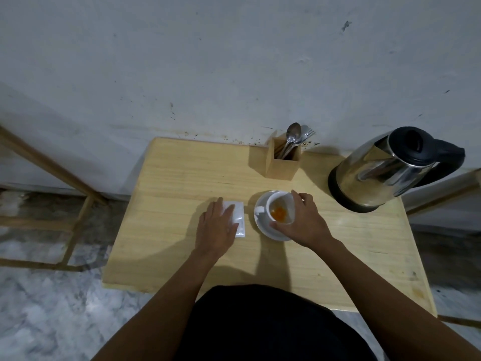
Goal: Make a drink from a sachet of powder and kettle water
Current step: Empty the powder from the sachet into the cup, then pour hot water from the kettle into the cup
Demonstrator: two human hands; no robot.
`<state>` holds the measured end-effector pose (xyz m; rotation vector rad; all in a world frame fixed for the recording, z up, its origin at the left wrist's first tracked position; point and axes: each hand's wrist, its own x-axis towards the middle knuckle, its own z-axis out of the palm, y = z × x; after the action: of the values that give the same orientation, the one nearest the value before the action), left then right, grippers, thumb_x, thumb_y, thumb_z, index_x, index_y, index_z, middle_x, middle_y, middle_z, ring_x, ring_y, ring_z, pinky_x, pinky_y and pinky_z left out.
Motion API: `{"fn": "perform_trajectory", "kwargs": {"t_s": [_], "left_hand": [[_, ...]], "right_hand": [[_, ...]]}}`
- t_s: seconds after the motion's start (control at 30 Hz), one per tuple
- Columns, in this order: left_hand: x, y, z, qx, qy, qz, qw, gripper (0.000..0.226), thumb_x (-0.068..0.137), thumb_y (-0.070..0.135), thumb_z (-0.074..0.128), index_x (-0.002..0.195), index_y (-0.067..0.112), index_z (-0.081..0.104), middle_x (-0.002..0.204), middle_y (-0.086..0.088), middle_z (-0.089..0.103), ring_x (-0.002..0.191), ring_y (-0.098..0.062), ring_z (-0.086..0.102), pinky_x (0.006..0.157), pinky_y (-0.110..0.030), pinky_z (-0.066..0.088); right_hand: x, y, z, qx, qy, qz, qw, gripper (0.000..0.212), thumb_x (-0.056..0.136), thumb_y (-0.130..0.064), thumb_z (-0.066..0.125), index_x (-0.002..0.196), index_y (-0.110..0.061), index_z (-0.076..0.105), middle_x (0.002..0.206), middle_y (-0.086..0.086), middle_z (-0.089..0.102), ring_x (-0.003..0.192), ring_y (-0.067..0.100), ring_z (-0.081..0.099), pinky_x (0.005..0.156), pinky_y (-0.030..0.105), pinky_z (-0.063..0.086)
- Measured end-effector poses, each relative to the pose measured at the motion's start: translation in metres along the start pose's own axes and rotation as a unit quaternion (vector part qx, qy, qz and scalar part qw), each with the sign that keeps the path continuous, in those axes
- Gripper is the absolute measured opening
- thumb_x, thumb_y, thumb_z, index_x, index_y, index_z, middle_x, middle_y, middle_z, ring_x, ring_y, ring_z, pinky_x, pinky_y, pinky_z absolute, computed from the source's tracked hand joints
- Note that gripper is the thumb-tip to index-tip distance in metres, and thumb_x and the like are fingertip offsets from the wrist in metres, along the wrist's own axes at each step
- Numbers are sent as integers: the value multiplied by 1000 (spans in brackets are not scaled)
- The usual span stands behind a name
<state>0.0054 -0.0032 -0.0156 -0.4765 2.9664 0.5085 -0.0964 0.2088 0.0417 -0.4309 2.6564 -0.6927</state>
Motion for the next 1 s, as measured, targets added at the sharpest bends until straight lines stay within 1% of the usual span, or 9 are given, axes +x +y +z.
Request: {"fn": "perform_trajectory", "kwargs": {"t_s": [0.1, 0.2, 0.33, 0.47, 0.57, 0.63, 0.73, 0.87, 1.0], "left_hand": [[-1, -8, 11, 21, -44, 46, 998, 51, 95, 41, 44, 140, 18, 44, 155, -11, 32, 145, -28, 27, 109, -42, 33], [-2, -11, 15, 22, -32, 39, 998, 50, 93, 39, 46, 138, 17, 47, 154, -12, 36, 142, -29, 34, 108, -44, 35], [0, -7, 14, 26, -28, 23, 999, 50, 94, 38, 45, 139, 18, 46, 155, -11, 34, 143, -30, 32, 110, -48, 31], [2, -6, 13, 25, -33, 14, 999, 51, 96, 37, 42, 143, 19, 40, 158, -8, 27, 146, -27, 25, 113, -48, 24], [3, 2, 8, -23, -15, -7, 1000, 49, 97, 35, 41, 143, 19, 40, 157, -7, 30, 147, -25, 24, 115, -47, 22], [3, 14, 4, -92, 26, -25, 995, 45, 97, 37, 43, 138, 18, 48, 150, -5, 42, 141, -24, 35, 112, -44, 28], [3, 41, -4, -211, 64, -8, 975, 38, 95, 37, 50, 127, 17, 59, 130, -3, 61, 122, -21, 54, 100, -36, 41], [8, 68, -16, -279, 12, -7, 960, 31, 96, 42, 47, 113, 22, 64, 105, 1, 67, 93, -17, 62, 80, -35, 52], [17, 77, -14, -292, 3, -46, 955, 29, 93, 41, 53, 105, 19, 68, 98, 1, 67, 90, -17, 62, 76, -31, 50]], "right_hand": [[0, 0, 0, 22, -11, 2, 1000, 88, 62, -61, 75, 134, -29, 35, 134, 0, 34, 117, 21, 47, 82, 40, 52], [-1, 1, 0, 54, -23, 2, 998, 87, 65, -56, 77, 136, -30, 34, 136, 0, 30, 118, 21, 46, 85, 36, 50], [-2, 0, -1, 75, -21, -3, 997, 84, 66, -55, 78, 134, -31, 36, 134, -1, 30, 112, 17, 49, 80, 31, 47], [-2, 0, -1, 60, -25, 2, 998, 88, 62, -60, 76, 135, -32, 34, 134, -3, 32, 114, 18, 49, 83, 38, 52], [-1, 2, -4, 48, -40, 6, 998, 97, 65, -62, 75, 143, -30, 27, 141, -3, 30, 120, 18, 47, 85, 39, 51], [-2, 3, -9, 46, -46, 10, 998, 102, 71, -61, 74, 150, -27, 20, 146, -3, 27, 125, 18, 45, 88, 37, 48], [-7, 6, -16, 68, -14, 7, 998, 89, 79, -60, 67, 150, -25, 25, 146, -3, 31, 126, 17, 45, 91, 38, 47], [-23, 18, -33, 123, 67, -13, 990, 65, 87, -61, 55, 142, -30, 42, 139, -9, 45, 121, 9, 50, 92, 39, 50], [-40, 34, -64, 135, 143, -24, 980, 44, 91, -50, 56, 129, -28, 56, 124, -10, 56, 110, 5, 54, 90, 35, 50]]}}
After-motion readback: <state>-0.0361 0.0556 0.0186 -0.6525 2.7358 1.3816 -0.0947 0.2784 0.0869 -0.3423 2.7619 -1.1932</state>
